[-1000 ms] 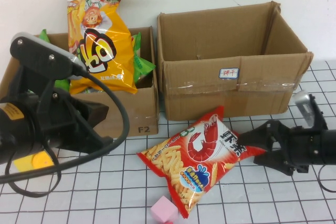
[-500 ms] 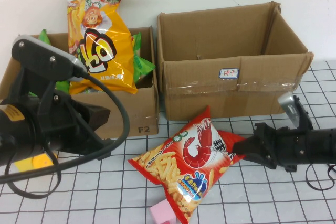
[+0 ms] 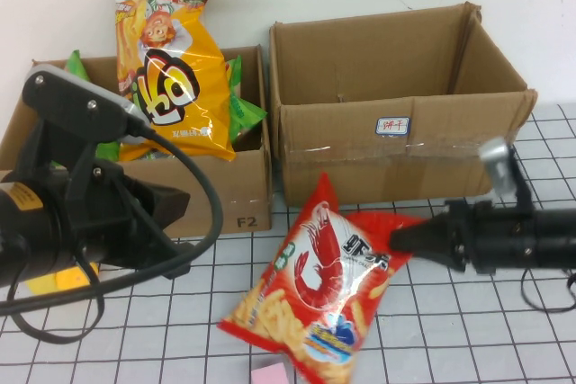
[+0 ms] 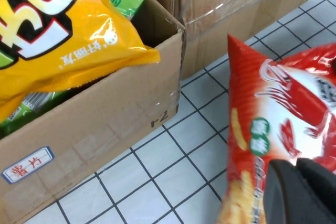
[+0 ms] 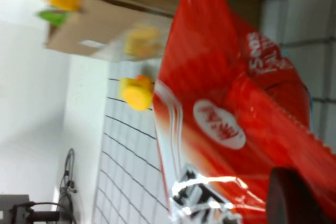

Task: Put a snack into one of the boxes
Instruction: Pick up the potato chip

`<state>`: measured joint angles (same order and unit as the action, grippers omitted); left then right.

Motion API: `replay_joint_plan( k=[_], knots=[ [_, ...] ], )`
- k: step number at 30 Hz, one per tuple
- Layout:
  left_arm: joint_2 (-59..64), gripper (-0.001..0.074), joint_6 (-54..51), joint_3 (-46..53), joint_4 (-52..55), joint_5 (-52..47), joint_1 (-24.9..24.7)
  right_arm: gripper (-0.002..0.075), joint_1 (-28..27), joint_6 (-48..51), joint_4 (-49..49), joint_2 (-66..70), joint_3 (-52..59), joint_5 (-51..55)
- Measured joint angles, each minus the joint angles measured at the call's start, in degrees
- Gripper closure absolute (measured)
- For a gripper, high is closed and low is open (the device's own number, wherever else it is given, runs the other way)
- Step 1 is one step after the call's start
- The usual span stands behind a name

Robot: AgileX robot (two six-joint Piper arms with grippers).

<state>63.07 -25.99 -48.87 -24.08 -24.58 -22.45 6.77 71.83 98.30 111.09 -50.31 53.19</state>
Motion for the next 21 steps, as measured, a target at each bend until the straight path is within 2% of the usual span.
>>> replay_joint_plan(
  k=[15, 21],
  knots=[
    [-2.2, 0.0736, 0.4, 0.1, 0.6, 11.0, 0.2, 0.0723, -0.3, 1.0, -0.7, -13.4, 0.0, 5.1],
    [-8.3, 0.0736, 0.9, 0.1, 1.1, 14.6, 5.0, 0.0724, -0.1, -0.3, -1.5, -14.6, -3.9, 8.8]
  ],
)
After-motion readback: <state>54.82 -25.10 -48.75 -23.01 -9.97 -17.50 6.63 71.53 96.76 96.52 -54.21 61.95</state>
